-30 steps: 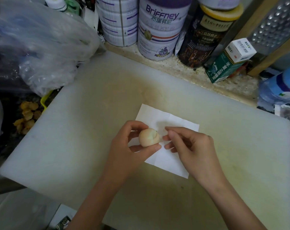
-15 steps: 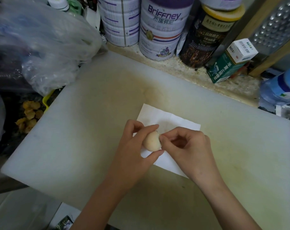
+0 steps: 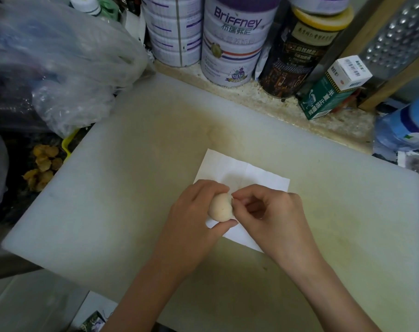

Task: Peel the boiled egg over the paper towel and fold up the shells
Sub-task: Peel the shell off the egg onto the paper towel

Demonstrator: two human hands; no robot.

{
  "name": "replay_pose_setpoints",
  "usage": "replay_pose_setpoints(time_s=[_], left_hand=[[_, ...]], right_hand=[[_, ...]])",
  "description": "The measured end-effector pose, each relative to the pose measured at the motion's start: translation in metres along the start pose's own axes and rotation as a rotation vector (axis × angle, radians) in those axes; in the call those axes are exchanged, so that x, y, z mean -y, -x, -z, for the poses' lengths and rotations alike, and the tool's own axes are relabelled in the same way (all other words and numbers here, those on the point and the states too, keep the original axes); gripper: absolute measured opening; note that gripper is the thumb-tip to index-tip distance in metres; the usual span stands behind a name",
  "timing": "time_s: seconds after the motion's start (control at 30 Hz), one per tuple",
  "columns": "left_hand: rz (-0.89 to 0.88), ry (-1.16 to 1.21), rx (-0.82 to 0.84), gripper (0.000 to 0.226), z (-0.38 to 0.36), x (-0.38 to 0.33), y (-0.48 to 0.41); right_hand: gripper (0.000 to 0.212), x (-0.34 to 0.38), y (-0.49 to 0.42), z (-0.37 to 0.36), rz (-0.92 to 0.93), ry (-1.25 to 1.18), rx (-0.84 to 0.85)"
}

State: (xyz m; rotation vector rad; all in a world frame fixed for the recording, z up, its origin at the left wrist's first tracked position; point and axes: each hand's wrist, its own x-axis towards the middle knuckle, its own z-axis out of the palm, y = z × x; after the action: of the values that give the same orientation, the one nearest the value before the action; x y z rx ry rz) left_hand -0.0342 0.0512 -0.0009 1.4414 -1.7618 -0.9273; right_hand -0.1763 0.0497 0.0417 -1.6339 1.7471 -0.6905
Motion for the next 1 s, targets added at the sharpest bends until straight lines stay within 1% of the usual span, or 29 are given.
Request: replay_pose_setpoints(time_s=[0.1,0.17,0.23,0.33,0.4,0.53,0.63,0.73,0.8,0.9,1.0], left_hand=[[-0.001,0.010,-0.004,0.042,-0.001,-0.001,-0.001],[0.030,0.050,-0.017,0.040,-0.002,-0.003,-0.002],[0.080,0.114,-0.038,0.040,-0.002,-0.004,-0.002],[0.137,0.185,-0.061,0.042,-0.002,-0.003,-0.002],[0.163,0.218,-0.060,0.044,-0.002,-0.002,-0.001],[0.195,0.230,-0.058,0.047,-0.002,-0.001,0.000],[0.212,0.191,-0.077,0.049,-0.002,-0.001,0.000],[0.223,0.148,-0.092,0.050,-0.003,-0.002,0.000],[0.208,0.112,-0.110,0.051,-0.004,-0.004,0.000],[0.162,0.097,-0.116,0.047,-0.005,-0.007,0.001],[0.149,0.098,-0.096,0.044,-0.006,-0.007,0.002]], right_hand=[[0.013,-0.001,0.000,-0.001,0.059,0.059,-0.038],[0.014,-0.003,0.001,-0.002,0.070,0.045,-0.087],[0.016,-0.005,0.000,-0.002,0.001,-0.077,-0.103],[0.015,-0.011,-0.004,-0.001,-0.156,-0.273,-0.045],[0.014,-0.016,-0.006,-0.001,-0.205,-0.325,-0.035],[0.013,-0.024,-0.008,-0.004,-0.226,-0.227,-0.060],[0.012,-0.024,-0.007,-0.003,-0.159,-0.145,-0.095],[0.020,-0.017,-0.004,-0.001,-0.153,-0.219,-0.061],[0.018,-0.009,-0.001,0.000,-0.193,-0.292,-0.006],[0.019,-0.003,0.001,-0.001,-0.219,-0.288,0.033],[0.013,-0.002,0.001,-0.002,-0.225,-0.300,0.059]])
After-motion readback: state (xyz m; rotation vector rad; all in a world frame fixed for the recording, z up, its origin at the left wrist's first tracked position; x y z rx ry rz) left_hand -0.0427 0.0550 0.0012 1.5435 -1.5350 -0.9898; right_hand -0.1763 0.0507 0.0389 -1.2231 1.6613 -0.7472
